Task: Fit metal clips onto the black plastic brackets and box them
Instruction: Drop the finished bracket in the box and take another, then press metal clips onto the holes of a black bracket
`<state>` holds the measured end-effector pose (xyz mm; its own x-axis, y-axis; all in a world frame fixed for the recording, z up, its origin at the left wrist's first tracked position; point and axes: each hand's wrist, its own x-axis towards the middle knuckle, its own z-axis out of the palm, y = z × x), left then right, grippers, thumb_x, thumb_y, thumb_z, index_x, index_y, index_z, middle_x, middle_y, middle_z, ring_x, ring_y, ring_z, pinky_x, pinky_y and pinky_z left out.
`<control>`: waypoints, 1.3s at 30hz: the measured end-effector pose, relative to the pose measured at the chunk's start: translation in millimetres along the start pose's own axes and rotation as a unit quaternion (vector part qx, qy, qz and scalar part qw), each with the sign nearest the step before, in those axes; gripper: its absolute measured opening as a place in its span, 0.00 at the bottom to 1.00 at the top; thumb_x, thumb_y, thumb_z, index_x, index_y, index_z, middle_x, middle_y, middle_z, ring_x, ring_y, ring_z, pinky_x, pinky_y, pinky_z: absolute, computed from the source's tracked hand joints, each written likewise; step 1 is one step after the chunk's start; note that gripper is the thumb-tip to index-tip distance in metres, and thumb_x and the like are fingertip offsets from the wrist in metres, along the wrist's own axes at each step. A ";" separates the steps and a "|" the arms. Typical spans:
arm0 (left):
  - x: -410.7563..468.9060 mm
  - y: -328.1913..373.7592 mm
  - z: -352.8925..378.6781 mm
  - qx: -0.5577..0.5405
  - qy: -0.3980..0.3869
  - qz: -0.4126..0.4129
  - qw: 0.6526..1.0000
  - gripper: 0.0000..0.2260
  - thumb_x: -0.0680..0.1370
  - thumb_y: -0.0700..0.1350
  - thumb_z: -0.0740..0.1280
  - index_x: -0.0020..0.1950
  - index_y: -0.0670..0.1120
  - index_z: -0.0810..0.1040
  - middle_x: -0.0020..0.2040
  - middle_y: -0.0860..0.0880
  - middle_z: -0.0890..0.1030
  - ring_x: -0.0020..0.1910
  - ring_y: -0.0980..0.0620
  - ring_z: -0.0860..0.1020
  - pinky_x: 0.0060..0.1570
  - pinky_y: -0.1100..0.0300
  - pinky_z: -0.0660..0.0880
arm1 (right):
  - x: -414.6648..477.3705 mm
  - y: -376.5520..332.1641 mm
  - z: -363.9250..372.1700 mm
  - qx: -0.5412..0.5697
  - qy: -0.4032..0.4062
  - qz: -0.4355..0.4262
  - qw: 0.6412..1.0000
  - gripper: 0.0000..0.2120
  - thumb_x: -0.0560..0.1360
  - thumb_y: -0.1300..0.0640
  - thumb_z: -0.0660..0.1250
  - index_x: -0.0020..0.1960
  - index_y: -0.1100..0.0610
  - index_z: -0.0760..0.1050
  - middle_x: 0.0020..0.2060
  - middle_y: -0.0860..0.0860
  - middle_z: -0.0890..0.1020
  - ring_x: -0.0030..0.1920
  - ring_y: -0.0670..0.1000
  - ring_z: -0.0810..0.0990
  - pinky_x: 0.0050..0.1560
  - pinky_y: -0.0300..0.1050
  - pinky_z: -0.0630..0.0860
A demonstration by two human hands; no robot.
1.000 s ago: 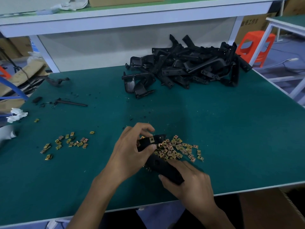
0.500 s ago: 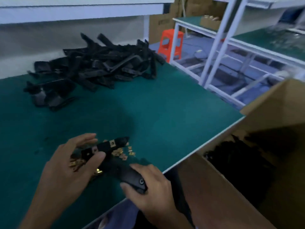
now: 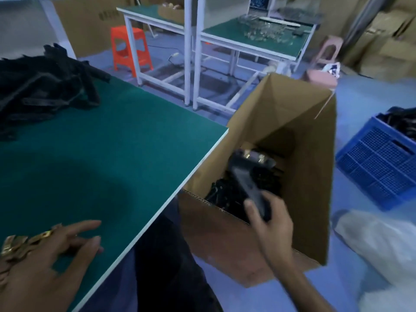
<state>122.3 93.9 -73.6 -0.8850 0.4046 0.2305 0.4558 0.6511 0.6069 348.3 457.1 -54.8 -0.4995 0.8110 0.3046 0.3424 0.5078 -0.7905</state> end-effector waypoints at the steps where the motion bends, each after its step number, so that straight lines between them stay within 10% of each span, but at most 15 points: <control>1: -0.6 1.7 -2.3 -0.007 -0.003 -0.007 1.000 0.23 0.77 0.66 0.63 0.69 0.58 0.77 0.45 0.69 0.83 0.55 0.61 0.81 0.57 0.39 0.77 | 27.2 6.1 -2.5 -0.018 0.023 0.006 1.000 0.23 0.77 0.36 0.66 0.65 0.49 0.76 0.54 0.47 0.79 0.55 0.49 0.80 0.54 0.53 0.77; 7: -19.8 40.4 -30.3 -0.110 0.020 -0.055 0.992 0.16 0.77 0.65 0.66 0.60 0.61 0.80 0.51 0.63 0.84 0.48 0.59 0.85 0.52 0.50 0.80 | 154.3 12.9 -0.6 -0.184 -0.066 0.146 0.970 0.46 0.78 0.37 0.66 0.83 0.55 0.45 0.81 0.61 0.52 0.79 0.66 0.53 0.76 0.63 0.55; 13: -35.1 63.8 -60.9 -0.128 0.054 -0.104 0.985 0.11 0.74 0.50 0.70 0.53 0.66 0.81 0.45 0.66 0.84 0.45 0.69 0.81 0.45 0.80 0.70 | 107.4 -58.2 77.7 -0.058 -0.125 -0.053 0.989 0.28 0.78 0.52 0.71 0.75 0.56 0.69 0.68 0.60 0.73 0.66 0.62 0.73 0.65 0.61 0.72; 23: -12.0 -27.7 -115.4 -0.074 0.177 -0.255 0.948 0.09 0.79 0.44 0.70 0.55 0.57 0.81 0.51 0.62 0.83 0.53 0.64 0.79 0.52 0.70 0.72 | -64.6 -193.0 185.2 0.141 -0.422 -0.208 0.871 0.15 0.77 0.42 0.65 0.64 0.35 0.71 0.54 0.34 0.76 0.52 0.37 0.76 0.46 0.28 0.69; 27: 20.4 -78.3 -143.3 -0.062 0.207 -0.304 0.928 0.10 0.81 0.45 0.68 0.62 0.47 0.80 0.54 0.51 0.81 0.56 0.49 0.80 0.55 0.60 0.73 | -85.0 -200.4 203.9 0.163 -0.386 -0.185 0.889 0.13 0.76 0.58 0.73 0.58 0.45 0.80 0.47 0.40 0.81 0.49 0.41 0.79 0.44 0.28 0.71; 39: 123.7 -157.9 -162.9 0.262 0.124 -0.270 0.918 0.13 0.83 0.48 0.64 0.66 0.46 0.77 0.63 0.44 0.75 0.63 0.43 0.71 0.55 0.49 0.76 | -82.8 -205.1 210.9 0.136 -0.283 -0.218 0.924 0.14 0.72 0.63 0.76 0.43 0.43 0.82 0.32 0.39 0.81 0.33 0.38 0.78 0.31 0.24 0.69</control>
<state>-74.7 -63.5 -17.1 -0.9604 -0.1844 0.2087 -0.1300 0.9596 0.2497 151.7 224.5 -30.0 -0.9052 0.2259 0.3601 -0.1640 0.5959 -0.7861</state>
